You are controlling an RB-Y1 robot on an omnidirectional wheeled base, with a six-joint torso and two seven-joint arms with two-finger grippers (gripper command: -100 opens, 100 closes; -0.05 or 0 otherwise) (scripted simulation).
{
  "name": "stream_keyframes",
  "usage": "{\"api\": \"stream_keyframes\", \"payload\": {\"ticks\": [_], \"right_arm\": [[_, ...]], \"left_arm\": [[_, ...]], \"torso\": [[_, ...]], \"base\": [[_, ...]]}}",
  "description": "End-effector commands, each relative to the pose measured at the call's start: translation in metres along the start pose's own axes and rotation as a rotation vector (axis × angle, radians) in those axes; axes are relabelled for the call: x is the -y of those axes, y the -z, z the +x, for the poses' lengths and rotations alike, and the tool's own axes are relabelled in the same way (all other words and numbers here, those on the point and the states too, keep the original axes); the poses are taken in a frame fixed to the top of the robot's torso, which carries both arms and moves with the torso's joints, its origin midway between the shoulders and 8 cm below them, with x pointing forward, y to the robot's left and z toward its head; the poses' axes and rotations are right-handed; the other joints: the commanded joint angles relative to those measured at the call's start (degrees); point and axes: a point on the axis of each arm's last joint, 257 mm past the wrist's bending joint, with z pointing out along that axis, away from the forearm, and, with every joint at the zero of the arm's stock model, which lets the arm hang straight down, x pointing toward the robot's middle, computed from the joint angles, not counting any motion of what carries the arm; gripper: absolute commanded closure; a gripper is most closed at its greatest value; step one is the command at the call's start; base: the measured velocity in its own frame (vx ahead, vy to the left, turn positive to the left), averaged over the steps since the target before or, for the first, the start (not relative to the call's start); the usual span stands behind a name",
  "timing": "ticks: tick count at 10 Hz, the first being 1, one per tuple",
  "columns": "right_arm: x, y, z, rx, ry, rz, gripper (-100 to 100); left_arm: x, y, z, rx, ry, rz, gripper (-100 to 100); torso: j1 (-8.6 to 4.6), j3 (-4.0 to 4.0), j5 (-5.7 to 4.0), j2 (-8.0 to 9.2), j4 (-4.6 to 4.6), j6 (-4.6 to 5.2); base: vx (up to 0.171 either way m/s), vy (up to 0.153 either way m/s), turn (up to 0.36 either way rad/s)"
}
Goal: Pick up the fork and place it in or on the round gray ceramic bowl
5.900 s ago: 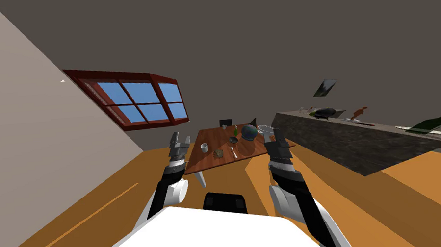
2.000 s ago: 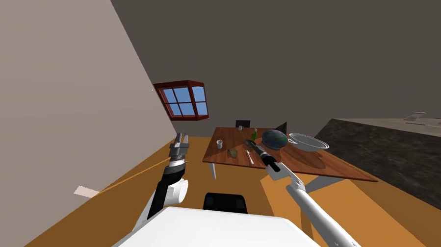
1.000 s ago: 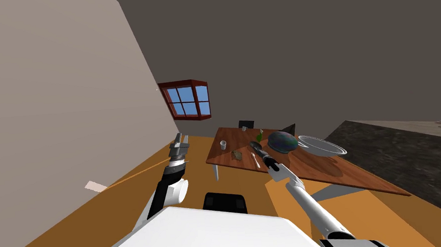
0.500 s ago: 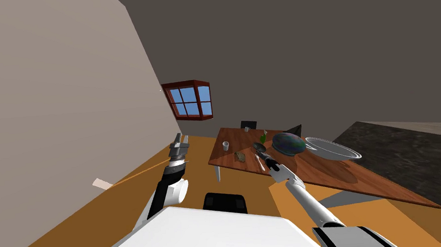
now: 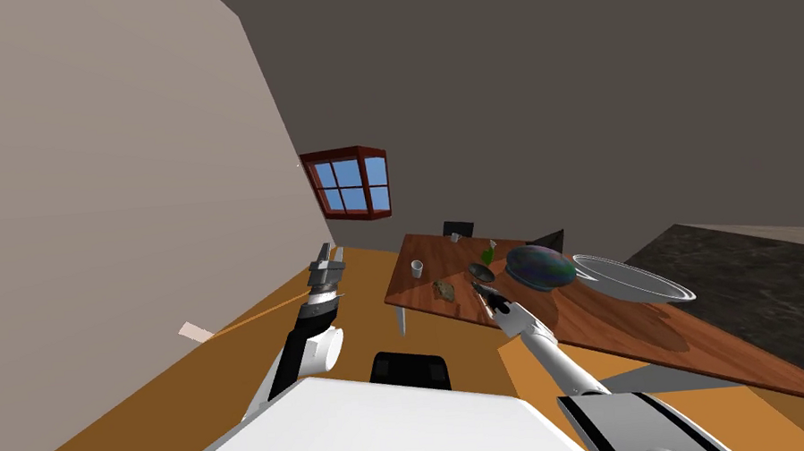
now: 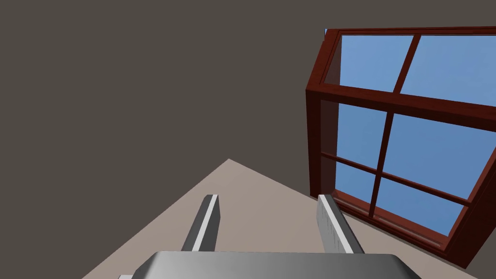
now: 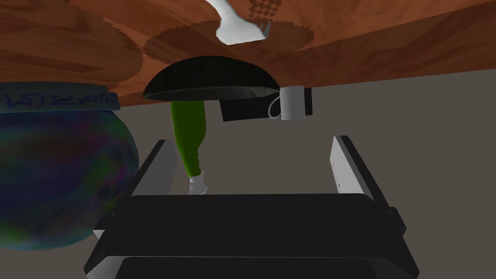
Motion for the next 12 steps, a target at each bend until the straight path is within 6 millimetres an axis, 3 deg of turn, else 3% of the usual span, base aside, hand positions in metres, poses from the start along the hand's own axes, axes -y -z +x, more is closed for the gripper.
{"api": "stream_keyframes", "payload": {"ticks": [1, 8, 10, 11, 12], "right_arm": [[0.016, 0.0, 0.015, -0.037, 0.015, 0.036, -100], [0.052, 0.001, 0.044, -0.123, 0.072, 0.123, -100], [0.08, 0.007, 0.063, -0.186, 0.114, 0.187, -100], [0.066, 0.001, 0.047, -0.152, 0.114, 0.16, -100], [0.077, 0.005, 0.059, -0.177, 0.114, 0.18, -100]], "left_arm": [[0.0, 0.0, 0.0, 0.0, 0.0, 0.0, 0], [0.0, 0.0, 0.0, 0.0, 0.0, 0.0, 0], [0.0, 0.0, 0.0, 0.0, 0.0, 0.0, 0], [0.0, 0.0, 0.0, 0.0, 0.0, 0.0, 0], [0.0, 0.0, 0.0, 0.0, 0.0, 0.0, 0]], "torso": [[0.0, 0.0, 0.0, 0.0, 0.0, 0.0], [-0.14, 0.07, -0.02, 0.12, 0.03, 0.02], [-0.14, 0.09, -0.02, 0.16, 0.03, 0.02], [-0.07, 0.07, -0.01, 0.12, 0.02, 0.03], [-0.08, 0.04, 0.0, 0.08, 0.02, 0.01]], "base": [[0.046, 0.065, 0.02], [0.028, 0.036, 0.023], [0.031, 0.06, 0.048], [0.048, 0.059, 0.019], [0.028, 0.025, 0.003]]}}
